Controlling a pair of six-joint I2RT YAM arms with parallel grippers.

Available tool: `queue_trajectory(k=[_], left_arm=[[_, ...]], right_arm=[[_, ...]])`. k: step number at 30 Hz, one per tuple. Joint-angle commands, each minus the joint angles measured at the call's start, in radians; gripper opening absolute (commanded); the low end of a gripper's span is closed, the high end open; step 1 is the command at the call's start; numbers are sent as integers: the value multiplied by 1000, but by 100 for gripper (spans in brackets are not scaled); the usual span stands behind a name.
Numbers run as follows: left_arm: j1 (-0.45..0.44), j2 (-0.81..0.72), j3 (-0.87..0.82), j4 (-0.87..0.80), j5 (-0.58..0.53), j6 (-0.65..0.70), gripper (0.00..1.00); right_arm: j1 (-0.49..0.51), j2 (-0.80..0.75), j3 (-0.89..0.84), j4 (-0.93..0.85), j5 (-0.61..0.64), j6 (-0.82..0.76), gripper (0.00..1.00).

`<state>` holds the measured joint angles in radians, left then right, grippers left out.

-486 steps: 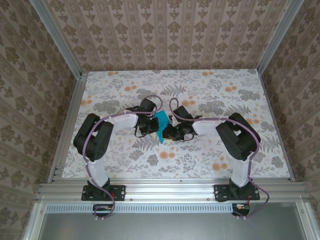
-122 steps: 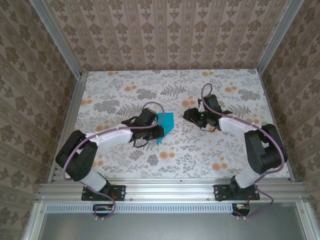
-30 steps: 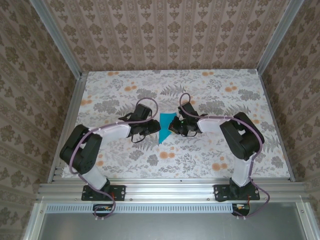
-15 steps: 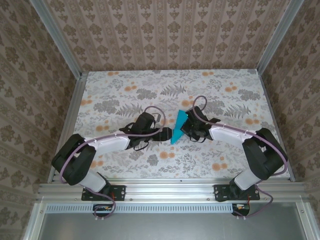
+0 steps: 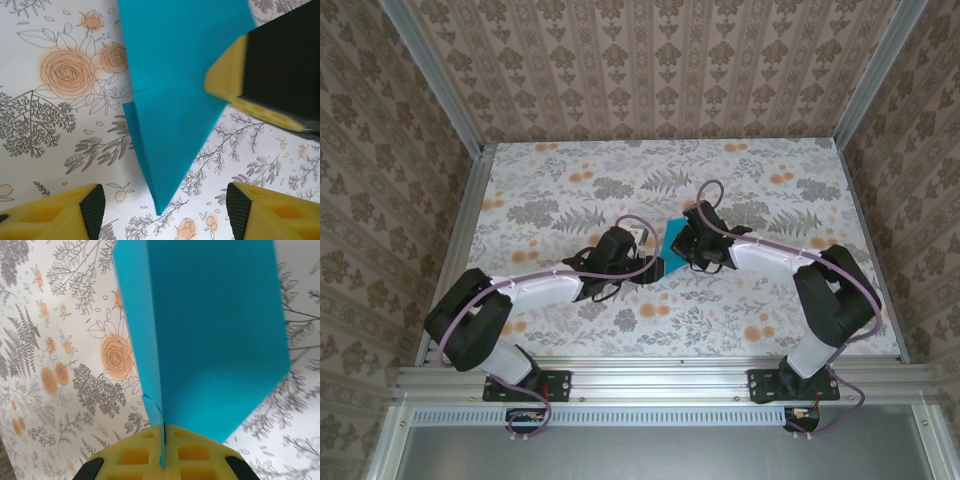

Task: Fold a paper plane with a square sheet of paper (pick it up from the middle)
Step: Fourth fold the wing at the center of the table.

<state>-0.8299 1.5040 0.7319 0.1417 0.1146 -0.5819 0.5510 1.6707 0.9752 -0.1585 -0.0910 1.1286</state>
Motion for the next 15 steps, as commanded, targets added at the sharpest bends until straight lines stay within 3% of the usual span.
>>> queue_trajectory(k=[1,9,15], left_arm=[[2,-14,-15,78,-20,41,67],[-44,-8,-68,193,-46,209,69],[-43,27,-48,171,-89,199,60]], right_arm=[[7,56,60,-37,-37,-25,2],[5,110,112,-85,-40,-2,4],[-5,115,106,-87,-68,30,6]])
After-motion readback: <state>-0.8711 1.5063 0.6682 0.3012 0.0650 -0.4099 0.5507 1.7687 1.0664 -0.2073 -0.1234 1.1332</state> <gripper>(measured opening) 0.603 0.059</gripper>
